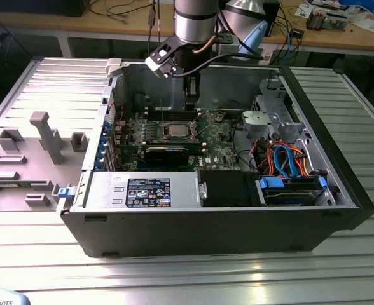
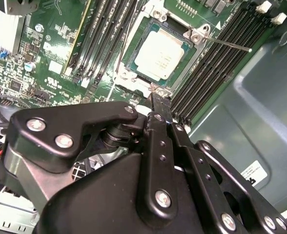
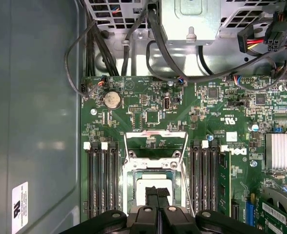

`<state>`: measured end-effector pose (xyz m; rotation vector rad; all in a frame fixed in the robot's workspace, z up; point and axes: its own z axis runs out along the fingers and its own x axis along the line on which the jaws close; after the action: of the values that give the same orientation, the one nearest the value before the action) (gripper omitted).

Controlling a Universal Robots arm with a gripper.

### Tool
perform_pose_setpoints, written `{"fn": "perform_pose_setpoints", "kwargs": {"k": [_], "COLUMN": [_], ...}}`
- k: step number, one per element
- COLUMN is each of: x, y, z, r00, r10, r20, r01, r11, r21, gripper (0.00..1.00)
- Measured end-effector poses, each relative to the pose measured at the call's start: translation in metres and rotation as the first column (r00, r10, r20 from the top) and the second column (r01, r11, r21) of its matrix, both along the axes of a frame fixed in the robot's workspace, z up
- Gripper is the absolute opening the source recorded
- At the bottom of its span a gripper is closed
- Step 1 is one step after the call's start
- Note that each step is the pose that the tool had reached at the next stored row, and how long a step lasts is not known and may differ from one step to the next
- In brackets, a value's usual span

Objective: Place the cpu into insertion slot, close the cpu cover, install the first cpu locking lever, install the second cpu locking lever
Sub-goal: 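Close the cpu cover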

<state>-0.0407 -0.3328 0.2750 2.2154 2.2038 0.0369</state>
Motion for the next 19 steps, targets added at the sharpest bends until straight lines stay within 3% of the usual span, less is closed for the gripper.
{"fn": "perform_pose_setpoints", "kwargs": {"k": [19], "x": [0.0075], "y": [0.0], "z": [0.0], "r00": [1.0], "r10": [0.0], "r20": [0.0], "r01": [0.0], "r11": [1.0], "r21": [-0.0001], "gripper": [0.11]}}
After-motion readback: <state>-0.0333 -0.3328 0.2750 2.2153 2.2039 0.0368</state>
